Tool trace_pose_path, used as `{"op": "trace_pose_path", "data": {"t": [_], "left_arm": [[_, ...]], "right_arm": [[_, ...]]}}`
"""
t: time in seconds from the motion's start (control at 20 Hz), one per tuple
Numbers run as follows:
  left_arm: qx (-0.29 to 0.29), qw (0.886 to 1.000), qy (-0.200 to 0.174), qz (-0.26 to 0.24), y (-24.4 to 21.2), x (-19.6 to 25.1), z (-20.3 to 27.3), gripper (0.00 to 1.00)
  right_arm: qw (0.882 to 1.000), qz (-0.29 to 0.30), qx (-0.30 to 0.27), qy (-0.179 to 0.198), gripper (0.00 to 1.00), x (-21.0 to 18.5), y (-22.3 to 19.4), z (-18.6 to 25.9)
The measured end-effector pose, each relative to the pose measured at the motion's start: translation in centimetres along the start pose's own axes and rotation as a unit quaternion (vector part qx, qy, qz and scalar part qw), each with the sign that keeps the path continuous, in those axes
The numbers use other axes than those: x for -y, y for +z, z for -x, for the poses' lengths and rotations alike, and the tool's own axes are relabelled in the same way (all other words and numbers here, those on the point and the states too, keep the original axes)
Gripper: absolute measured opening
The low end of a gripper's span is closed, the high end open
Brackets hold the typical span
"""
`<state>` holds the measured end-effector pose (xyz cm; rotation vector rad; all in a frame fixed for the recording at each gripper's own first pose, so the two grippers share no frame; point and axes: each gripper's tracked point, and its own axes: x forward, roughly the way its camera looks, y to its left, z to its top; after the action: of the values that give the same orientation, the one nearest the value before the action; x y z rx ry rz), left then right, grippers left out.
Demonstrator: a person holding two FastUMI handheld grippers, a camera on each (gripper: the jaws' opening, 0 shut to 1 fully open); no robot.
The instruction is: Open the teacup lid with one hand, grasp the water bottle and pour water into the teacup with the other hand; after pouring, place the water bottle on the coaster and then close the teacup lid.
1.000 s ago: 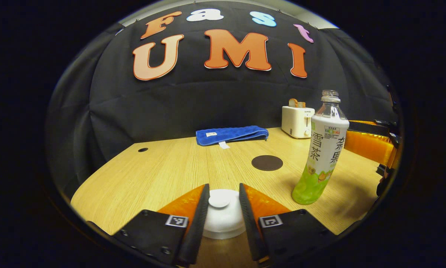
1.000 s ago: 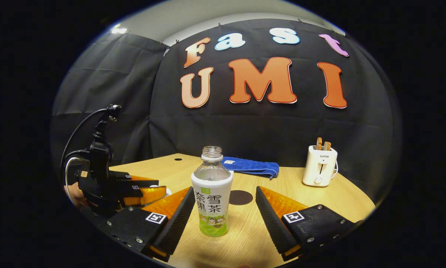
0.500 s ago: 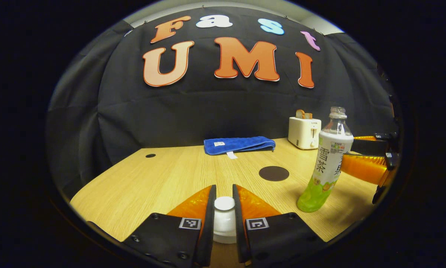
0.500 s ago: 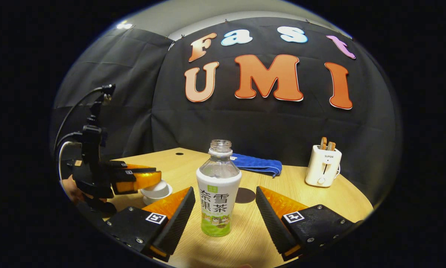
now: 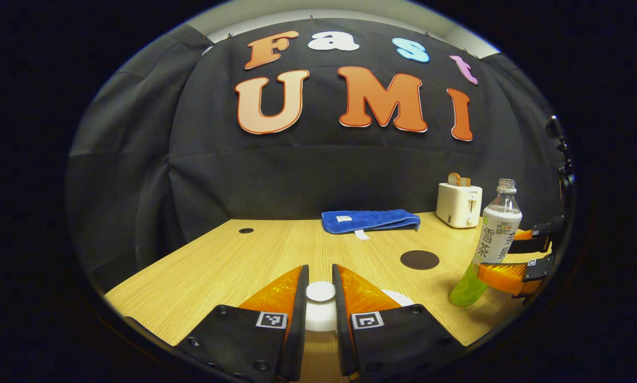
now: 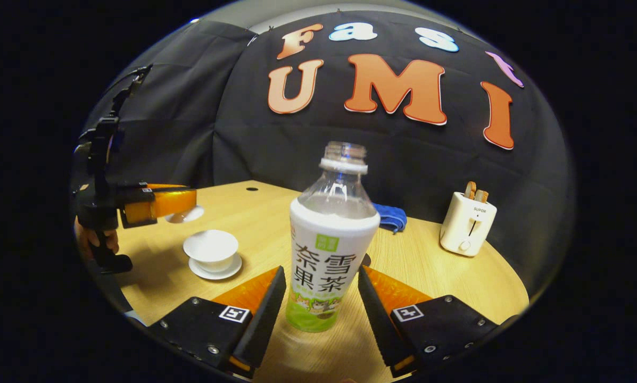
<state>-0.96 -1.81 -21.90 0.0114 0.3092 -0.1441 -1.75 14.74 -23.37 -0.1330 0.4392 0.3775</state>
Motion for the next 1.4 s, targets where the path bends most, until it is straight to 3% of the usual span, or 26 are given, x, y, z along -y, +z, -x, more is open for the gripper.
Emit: {"op": "trace_pose_path", "data": {"t": [0.15,0.3,0.35,0.6,1.0,1.4], "left_arm": [[-0.004,1.000,0.017,0.007,-0.7,-1.5,0.2,0.30],[-0.003,1.000,0.028,0.011,-0.7,-2.6,0.4,0.30],[-0.002,0.999,0.032,0.010,-0.7,-3.2,0.5,0.30],[-0.002,0.999,0.050,0.008,-1.0,-5.2,1.0,0.31],[0.002,0.998,0.058,0.001,-0.9,-6.4,1.1,0.30],[0.001,0.998,0.061,-0.001,-1.4,-7.3,1.1,0.30]], "right_arm": [[1.000,0.008,-0.006,-0.008,0.80,-0.3,-0.1,-0.4],[1.000,0.013,-0.003,-0.003,0.66,-0.7,0.7,-0.5],[1.000,0.023,-0.002,-0.006,0.67,-0.7,0.8,-0.4],[0.990,0.127,0.009,-0.055,0.66,0.9,2.5,-0.5],[0.942,0.316,0.028,-0.112,0.66,2.7,5.3,-1.1],[0.893,0.435,0.031,-0.116,0.66,1.8,6.0,-2.7]]}}
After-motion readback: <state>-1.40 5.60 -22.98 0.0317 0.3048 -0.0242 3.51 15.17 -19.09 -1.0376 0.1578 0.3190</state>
